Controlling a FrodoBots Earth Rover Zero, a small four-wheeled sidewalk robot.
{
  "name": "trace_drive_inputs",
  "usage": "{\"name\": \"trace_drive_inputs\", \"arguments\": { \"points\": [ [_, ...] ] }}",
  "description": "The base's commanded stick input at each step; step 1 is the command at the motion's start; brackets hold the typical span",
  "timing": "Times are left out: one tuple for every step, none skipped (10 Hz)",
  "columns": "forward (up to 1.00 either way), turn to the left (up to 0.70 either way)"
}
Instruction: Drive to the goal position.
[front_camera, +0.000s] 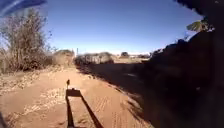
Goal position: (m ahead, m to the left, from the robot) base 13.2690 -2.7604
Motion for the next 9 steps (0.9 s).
{"name": "trace_drive_inputs", "arguments": {
  "points": [
    [0.5, -0.33],
    [0.5, -0.11],
    [0.5, 0.0],
    [0.5, 0.0],
    [0.5, 0.0],
    [0.5, 0.0],
    [0.5, 0.0],
    [0.5, 0.0],
    [0.5, 0.0]
  ]
}}
